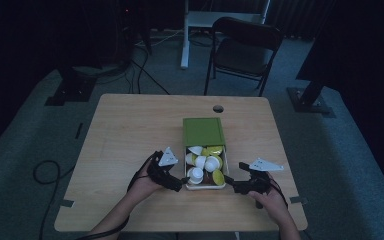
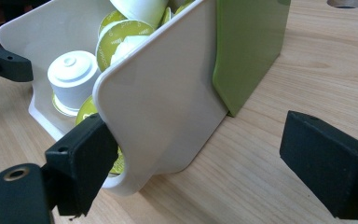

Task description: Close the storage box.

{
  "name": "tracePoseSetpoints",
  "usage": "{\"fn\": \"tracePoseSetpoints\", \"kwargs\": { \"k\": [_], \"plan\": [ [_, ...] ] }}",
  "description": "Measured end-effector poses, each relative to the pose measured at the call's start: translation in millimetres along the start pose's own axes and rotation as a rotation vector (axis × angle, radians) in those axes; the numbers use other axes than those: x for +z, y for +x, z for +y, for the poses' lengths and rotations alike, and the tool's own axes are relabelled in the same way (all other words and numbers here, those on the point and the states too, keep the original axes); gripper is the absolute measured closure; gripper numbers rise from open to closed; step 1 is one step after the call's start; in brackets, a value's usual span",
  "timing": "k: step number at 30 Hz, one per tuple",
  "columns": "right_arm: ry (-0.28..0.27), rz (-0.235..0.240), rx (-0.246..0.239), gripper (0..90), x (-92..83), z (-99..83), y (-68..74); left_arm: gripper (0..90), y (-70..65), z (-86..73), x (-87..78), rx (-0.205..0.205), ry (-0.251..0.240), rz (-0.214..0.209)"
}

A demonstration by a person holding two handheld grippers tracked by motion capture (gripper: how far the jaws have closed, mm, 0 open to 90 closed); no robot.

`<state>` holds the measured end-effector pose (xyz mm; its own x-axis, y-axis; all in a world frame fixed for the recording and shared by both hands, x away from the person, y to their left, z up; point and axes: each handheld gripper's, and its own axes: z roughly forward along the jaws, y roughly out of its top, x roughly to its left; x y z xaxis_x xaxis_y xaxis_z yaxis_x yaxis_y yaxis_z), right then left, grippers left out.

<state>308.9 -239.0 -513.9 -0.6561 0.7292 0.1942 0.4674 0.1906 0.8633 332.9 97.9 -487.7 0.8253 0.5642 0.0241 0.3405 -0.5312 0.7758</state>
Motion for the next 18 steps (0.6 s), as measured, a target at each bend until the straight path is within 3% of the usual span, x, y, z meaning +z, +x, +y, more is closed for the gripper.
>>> {"fn": "tracePoseSetpoints", "kwargs": {
  "k": [18],
  "plan": [
    [0.007, -0.01, 0.003, 11.2, 7.4, 5.8, -5.6, 0.0, 10.5, 2.8, 4.9, -0.014, 0.002, 0.014]
  ]
}}
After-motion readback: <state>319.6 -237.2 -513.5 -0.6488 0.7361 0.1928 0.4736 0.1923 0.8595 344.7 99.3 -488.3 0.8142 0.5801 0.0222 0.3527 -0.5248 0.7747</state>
